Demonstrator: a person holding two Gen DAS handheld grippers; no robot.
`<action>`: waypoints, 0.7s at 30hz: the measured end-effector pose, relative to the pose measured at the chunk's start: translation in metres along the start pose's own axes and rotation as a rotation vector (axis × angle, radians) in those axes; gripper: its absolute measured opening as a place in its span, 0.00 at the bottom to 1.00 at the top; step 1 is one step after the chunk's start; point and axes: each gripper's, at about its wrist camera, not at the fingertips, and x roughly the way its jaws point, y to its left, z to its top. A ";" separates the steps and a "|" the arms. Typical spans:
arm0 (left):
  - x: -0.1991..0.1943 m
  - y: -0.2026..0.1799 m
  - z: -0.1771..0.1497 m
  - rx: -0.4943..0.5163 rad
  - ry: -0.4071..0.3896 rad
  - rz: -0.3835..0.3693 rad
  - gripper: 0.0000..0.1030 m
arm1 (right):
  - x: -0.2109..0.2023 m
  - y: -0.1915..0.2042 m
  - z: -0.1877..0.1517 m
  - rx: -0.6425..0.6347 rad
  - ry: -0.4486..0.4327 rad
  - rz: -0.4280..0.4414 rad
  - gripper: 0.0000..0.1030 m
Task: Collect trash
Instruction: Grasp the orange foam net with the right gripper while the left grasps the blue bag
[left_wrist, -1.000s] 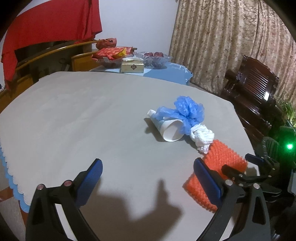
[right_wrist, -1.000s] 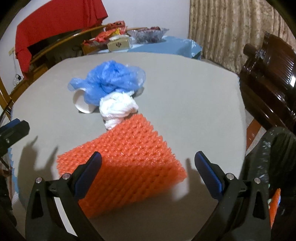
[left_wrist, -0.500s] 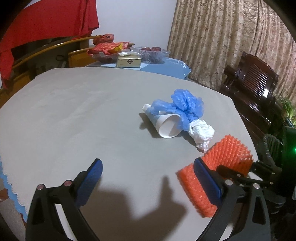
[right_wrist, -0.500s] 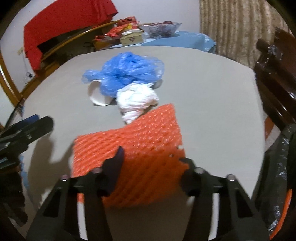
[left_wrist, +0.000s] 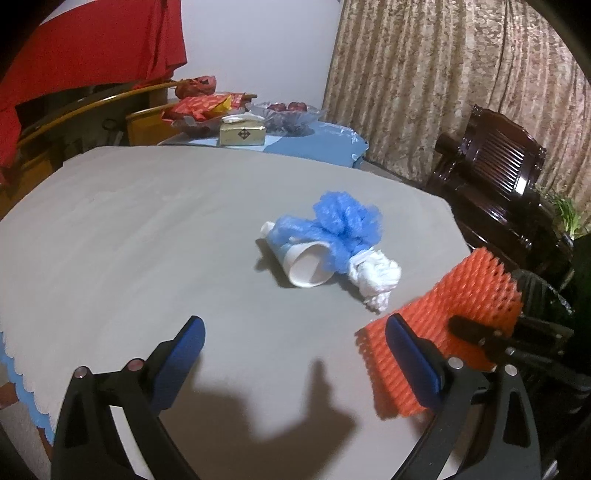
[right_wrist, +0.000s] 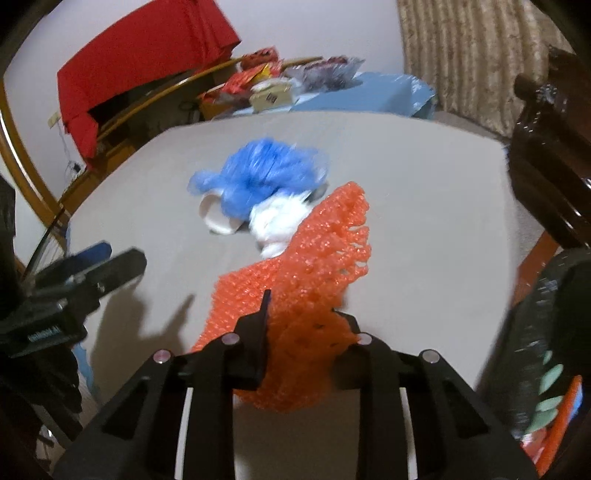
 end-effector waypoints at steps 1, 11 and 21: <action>0.000 -0.003 0.003 0.001 -0.006 -0.004 0.93 | -0.005 -0.004 0.003 0.009 -0.014 -0.011 0.23; 0.018 -0.028 0.037 0.017 -0.036 -0.036 0.85 | -0.020 -0.039 0.031 0.084 -0.081 -0.113 0.23; 0.078 -0.040 0.068 0.044 0.005 -0.057 0.73 | 0.000 -0.049 0.044 0.101 -0.059 -0.137 0.23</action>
